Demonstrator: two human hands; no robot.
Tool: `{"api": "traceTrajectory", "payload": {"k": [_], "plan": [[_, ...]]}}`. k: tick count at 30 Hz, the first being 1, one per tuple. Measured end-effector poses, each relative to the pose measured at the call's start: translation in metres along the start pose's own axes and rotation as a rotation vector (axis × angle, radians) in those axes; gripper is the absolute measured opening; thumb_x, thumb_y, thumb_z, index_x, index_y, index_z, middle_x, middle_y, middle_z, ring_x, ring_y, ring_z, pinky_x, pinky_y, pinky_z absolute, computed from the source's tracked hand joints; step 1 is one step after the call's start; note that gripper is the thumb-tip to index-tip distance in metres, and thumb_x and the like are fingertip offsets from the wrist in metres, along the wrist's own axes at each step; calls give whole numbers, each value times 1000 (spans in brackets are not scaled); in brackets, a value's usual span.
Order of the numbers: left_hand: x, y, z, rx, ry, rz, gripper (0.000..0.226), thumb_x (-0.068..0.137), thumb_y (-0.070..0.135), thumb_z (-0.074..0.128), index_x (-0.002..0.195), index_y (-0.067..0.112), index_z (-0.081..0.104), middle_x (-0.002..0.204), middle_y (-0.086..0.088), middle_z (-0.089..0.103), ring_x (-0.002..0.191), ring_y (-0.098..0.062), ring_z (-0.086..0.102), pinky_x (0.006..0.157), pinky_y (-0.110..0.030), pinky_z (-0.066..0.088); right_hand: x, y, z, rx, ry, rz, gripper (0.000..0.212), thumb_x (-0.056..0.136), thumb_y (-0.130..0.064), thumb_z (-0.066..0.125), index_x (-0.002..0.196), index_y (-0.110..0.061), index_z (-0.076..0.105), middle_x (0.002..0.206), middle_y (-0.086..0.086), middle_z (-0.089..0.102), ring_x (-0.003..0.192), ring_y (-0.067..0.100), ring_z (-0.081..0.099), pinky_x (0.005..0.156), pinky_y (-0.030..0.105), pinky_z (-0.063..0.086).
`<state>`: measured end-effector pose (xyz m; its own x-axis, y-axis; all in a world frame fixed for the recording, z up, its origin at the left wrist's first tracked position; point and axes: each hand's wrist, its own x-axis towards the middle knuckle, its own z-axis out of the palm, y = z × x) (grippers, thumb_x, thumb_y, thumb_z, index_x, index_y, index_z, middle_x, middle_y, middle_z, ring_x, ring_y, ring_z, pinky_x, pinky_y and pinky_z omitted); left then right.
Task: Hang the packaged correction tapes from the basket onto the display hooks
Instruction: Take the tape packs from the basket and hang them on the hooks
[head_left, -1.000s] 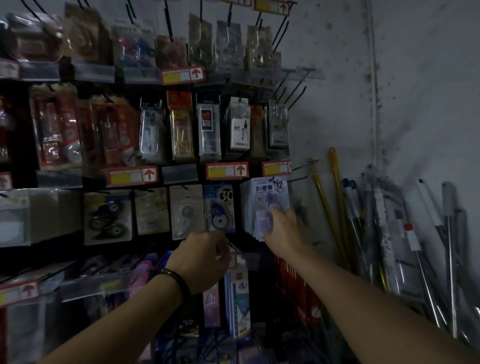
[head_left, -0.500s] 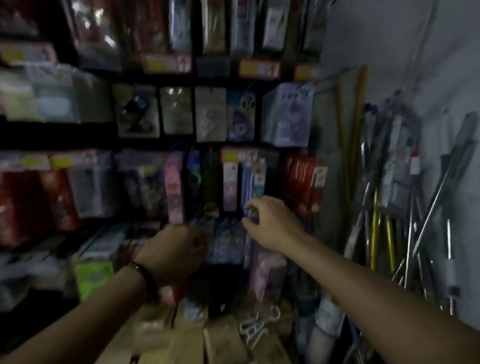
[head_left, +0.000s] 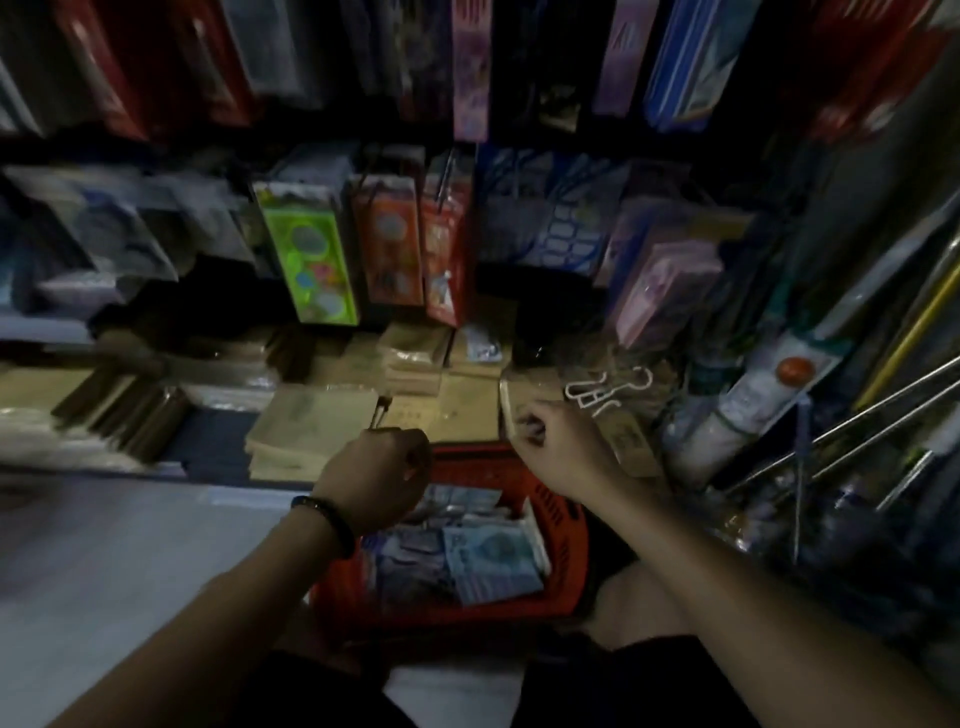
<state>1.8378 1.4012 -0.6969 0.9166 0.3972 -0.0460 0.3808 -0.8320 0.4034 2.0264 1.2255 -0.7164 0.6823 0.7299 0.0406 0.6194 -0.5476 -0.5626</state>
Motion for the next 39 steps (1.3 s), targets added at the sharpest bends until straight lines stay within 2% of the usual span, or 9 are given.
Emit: {"api": "traceTrajectory", "payload": {"k": [4, 8, 12, 18, 22, 29, 31, 35, 39], "plan": [[9, -41, 57, -42, -62, -63, 8, 91, 30, 64, 84, 28, 66, 91, 4, 72, 88, -22, 69, 71, -34, 54, -1, 35, 72, 25, -217, 163, 20, 95, -31, 73, 114, -25, 70, 103, -9, 67, 96, 12, 68, 81, 32, 59], [10, -64, 112, -147, -183, -196, 8, 97, 28, 66, 103, 29, 71, 102, 7, 77, 95, -16, 73, 75, -27, 52, -8, 76, 151, 43, -384, 299, 24, 94, -21, 74, 118, -16, 70, 109, -4, 70, 101, 18, 69, 71, 21, 51], [6, -86, 162, -193, -398, -331, 20, 99, 35, 65, 116, 26, 67, 123, 2, 71, 105, -18, 70, 91, -34, 59, -14, 113, 219, -12, -565, 421, 34, 89, -22, 74, 122, -19, 66, 117, 4, 70, 112, 28, 67, 94, 33, 55], [24, -99, 180, -161, -621, -310, 52, 96, 57, 51, 137, 26, 61, 144, -4, 64, 126, -25, 64, 107, -40, 53, -10, 120, 287, -125, -605, 526, 87, 77, -61, 74, 147, -20, 40, 154, 16, 41, 144, 40, 40, 112, 53, 44], [26, -100, 190, -82, -685, -222, 47, 109, 40, 50, 153, 23, 46, 159, -2, 51, 142, -24, 54, 116, -33, 44, -17, 119, 322, -209, -606, 489, 100, 95, -43, 69, 166, -20, 3, 171, 23, -2, 158, 44, 4, 124, 59, 26], [25, -103, 200, -3, -724, -183, 48, 112, 39, 42, 155, 18, 45, 159, -8, 51, 141, -27, 55, 114, -36, 46, 1, 115, 293, -94, -499, 445, 49, 97, -55, 40, 141, -36, 48, 147, 20, 52, 139, 42, 45, 109, 48, 45], [27, -106, 202, -51, -686, -260, 46, 107, 46, 49, 146, 21, 56, 149, -8, 61, 132, -28, 61, 109, -38, 51, 11, 109, 266, -107, -428, 412, 37, 104, -37, 38, 128, -25, 63, 128, 15, 66, 122, 35, 59, 97, 38, 46], [31, -110, 204, -175, -640, -343, 41, 101, 49, 57, 132, 22, 63, 135, -5, 69, 119, -26, 67, 102, -40, 56, 29, 112, 230, -106, -316, 432, 24, 106, -14, 44, 109, -14, 68, 112, 17, 69, 105, 37, 67, 77, 33, 47], [34, -108, 199, -299, -510, -410, 40, 98, 45, 64, 130, 23, 61, 130, -6, 71, 115, -27, 68, 98, -42, 58, 44, 105, 196, 30, -231, 403, 28, 107, -18, 53, 126, -8, 71, 126, 18, 72, 118, 35, 65, 87, 33, 47]]}}
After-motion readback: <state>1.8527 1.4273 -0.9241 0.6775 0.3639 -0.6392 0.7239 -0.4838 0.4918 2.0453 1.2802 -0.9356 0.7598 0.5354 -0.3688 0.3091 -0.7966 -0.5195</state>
